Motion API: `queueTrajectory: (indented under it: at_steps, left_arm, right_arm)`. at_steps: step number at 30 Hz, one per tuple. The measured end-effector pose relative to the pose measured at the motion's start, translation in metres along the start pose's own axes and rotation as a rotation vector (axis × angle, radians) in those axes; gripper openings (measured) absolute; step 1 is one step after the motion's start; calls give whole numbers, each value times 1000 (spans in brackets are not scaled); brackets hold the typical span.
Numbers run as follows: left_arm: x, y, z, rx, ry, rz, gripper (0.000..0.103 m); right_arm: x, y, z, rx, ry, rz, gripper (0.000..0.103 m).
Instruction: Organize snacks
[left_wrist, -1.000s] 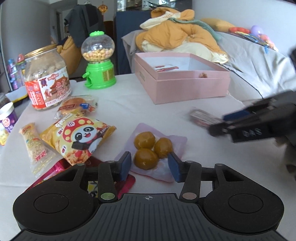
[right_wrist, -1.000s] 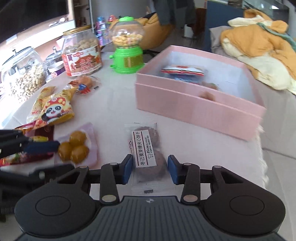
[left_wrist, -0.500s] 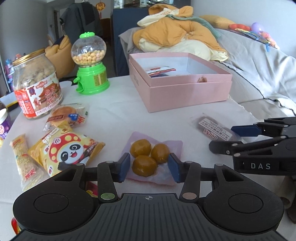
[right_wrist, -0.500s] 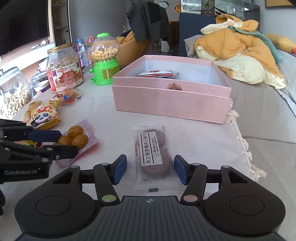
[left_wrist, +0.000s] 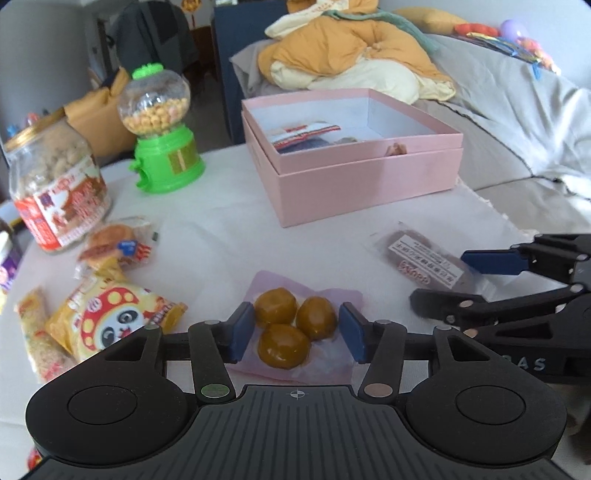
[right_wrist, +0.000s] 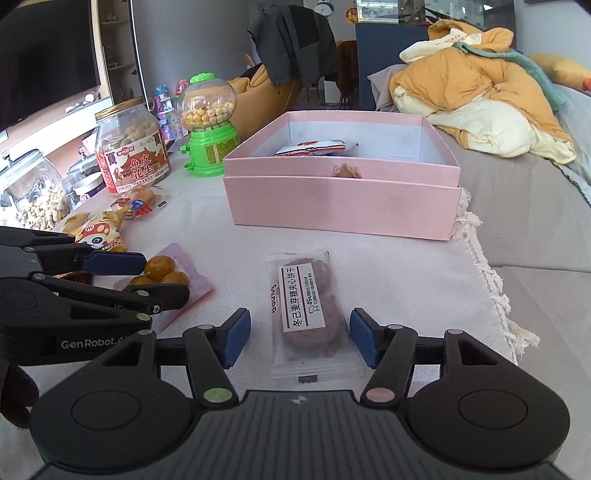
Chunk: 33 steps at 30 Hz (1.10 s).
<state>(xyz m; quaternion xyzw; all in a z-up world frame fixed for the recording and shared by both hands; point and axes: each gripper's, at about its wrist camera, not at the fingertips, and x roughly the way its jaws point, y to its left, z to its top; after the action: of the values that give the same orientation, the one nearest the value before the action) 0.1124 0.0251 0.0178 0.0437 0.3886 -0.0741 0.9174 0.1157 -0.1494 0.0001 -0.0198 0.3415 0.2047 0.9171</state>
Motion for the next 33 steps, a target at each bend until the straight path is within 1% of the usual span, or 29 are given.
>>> queueTrajectory:
  at_steps: [4,5,6,8,11,14,15,16,18,20,21,22,24,26,27,28,30,31,33]
  left_arm:
    - [1,4,3,-9,12,-37,57]
    - [2,4,4,-9,15,-37,58]
    - [3,3,4,-1,16,-23,60]
    - [5,0,6,26,9,16,60]
    - [9,-5,7,65,-13,63,63]
    - [13,-2,8,55,-33,94,70]
    - [14,-1,8,46,-35,105,74]
    - [15,1,8,37,-36,113,77]
    - [17,5,7,18,-40,98,78]
    - [17,7,6,21,-37,59,79]
    - [16,9,6,17,-32,22,79]
    - [16,12,4,1,-21,-34,80]
    - [14,15,2,14,-18,-73,81]
    - [11,16,0,36,-19,-89,80]
    - [9,17,0,34,-21,-95,78]
    - [6,17,0,29,-30,-97,76]
    - [-3,15,-1,37,-75,-89,75]
    - [-4,12,-1,52,-81,-83,75]
    - [0,5,0,85,-48,-63,75]
  right_arm:
    - [0,0,1,-1,2,6,63]
    - [1,0,0,-1,2,6,63]
    - [1,0,0,-1,2,5,63]
    - [0,0,0,3,0,2,63]
    - [-2,-4,0,32,-12,-35,63]
    - [-1,-8,0,53,-9,-42,63]
    - [-1,-8,0,53,-9,-42,64]
    - [0,-8,0,50,-8,-43,64]
    - [0,-7,0,47,-8,-44,64]
    - [0,-7,0,54,-8,-37,64]
    - [0,-8,0,60,-9,-32,64]
    - [-1,-10,0,68,-9,-25,64]
    - [-2,-13,0,81,-11,-9,66]
    - [-3,-14,0,92,-13,-6,66]
    - [-3,-15,0,94,-15,-7,66]
    - [-4,-15,0,97,-18,-9,66]
    - [-7,-16,0,102,-35,-13,66]
    - [-9,-18,0,106,-45,-14,66]
    - [-12,-20,1,114,-68,-22,66]
